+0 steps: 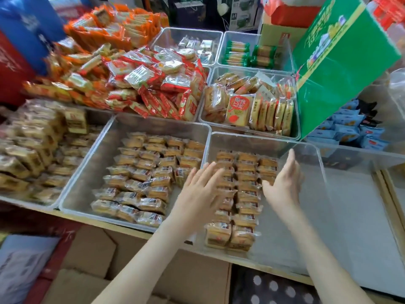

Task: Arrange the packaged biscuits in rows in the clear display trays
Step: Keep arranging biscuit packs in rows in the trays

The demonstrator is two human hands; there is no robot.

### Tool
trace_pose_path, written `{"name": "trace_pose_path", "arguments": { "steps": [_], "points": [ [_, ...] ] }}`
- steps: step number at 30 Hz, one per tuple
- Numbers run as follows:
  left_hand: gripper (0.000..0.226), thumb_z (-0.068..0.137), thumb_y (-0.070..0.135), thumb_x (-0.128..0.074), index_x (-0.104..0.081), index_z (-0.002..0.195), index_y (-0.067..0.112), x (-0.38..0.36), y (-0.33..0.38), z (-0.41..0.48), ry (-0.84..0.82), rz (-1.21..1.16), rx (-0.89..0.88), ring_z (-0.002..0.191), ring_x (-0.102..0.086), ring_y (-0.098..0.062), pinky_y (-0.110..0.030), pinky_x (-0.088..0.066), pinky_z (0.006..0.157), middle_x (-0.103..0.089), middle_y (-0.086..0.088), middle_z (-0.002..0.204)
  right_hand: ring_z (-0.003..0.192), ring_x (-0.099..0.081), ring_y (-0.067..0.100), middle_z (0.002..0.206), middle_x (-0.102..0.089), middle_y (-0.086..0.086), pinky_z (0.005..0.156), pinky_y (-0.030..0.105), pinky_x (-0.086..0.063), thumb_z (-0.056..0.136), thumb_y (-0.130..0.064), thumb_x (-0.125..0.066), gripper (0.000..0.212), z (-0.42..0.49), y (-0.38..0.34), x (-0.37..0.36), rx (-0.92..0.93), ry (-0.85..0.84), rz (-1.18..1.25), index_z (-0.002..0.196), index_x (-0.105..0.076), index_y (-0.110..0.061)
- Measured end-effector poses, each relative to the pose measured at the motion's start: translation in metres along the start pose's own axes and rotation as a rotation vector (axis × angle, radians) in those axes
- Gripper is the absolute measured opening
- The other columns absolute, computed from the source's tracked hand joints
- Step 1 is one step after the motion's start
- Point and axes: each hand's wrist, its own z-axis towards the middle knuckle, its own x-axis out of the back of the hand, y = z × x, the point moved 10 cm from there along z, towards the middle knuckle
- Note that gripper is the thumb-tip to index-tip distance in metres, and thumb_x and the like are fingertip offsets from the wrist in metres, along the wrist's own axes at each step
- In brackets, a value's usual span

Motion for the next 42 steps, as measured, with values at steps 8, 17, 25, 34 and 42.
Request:
{"name": "trace_pose_path", "arguments": {
  "steps": [8,17,25,34,42],
  "points": [
    [0.086,0.09,0.074,-0.015,-0.024,0.155,0.017,0.051,-0.184,-0.078,-0.047,0.336,0.452,0.151,-0.003,-0.031,-0.056,0.011,0.115,-0.012,-0.016,0.163,0.147,-0.012,0.028,0.159,-0.013,0.014,0.121,0.034,-0.016,0.089,0.001,-0.058,0.092,-0.061,-0.19,-0.133,0.635,-0.345,-0.431,0.153,0.007,-0.009],
    [0.071,0.094,0.064,-0.024,-0.056,0.138,0.019,0.075,-0.221,-0.114,0.053,0.147,0.374,0.146,-0.028,-0.026,-0.041,0.002,0.121,-0.038,-0.013,0.153,0.126,-0.039,0.028,0.141,-0.042,0.015,0.101,0.035,-0.036,0.087,-0.013,-0.06,0.065,-0.042,-0.185,-0.199,0.464,-0.347,-0.907,0.143,-0.028,-0.002],
    [0.066,0.093,0.059,-0.029,-0.058,0.135,0.017,0.074,-0.226,-0.115,0.092,0.125,0.341,0.144,-0.033,-0.029,-0.052,-0.016,0.12,-0.043,-0.014,0.15,0.126,-0.038,0.026,0.133,-0.044,0.008,0.115,0.045,-0.017,0.083,-0.008,-0.064,0.056,-0.068,-0.203,-0.171,0.477,-0.211,-0.959,0.133,-0.037,-0.014],
    [0.069,0.087,0.052,-0.044,-0.041,0.142,0.01,0.11,-0.154,-0.113,0.261,-0.03,0.086,0.141,-0.036,-0.027,-0.055,-0.021,0.118,-0.046,-0.011,0.148,0.108,-0.043,0.024,0.12,-0.043,0.01,0.096,0.035,-0.041,0.072,-0.023,-0.082,0.069,-0.134,-0.242,-0.045,0.429,0.016,-0.451,0.128,-0.043,-0.01],
    [0.057,0.08,0.039,-0.064,-0.045,0.122,0.005,0.186,-0.053,-0.136,0.504,-0.303,-0.034,0.107,-0.051,-0.019,-0.036,-0.035,0.106,-0.064,-0.008,0.108,0.113,-0.051,0.005,0.13,-0.045,-0.013,0.086,0.016,-0.043,0.079,-0.048,-0.075,0.06,-0.212,-0.254,0.007,0.226,-0.47,0.308,0.127,-0.039,-0.042]
  ]
}}
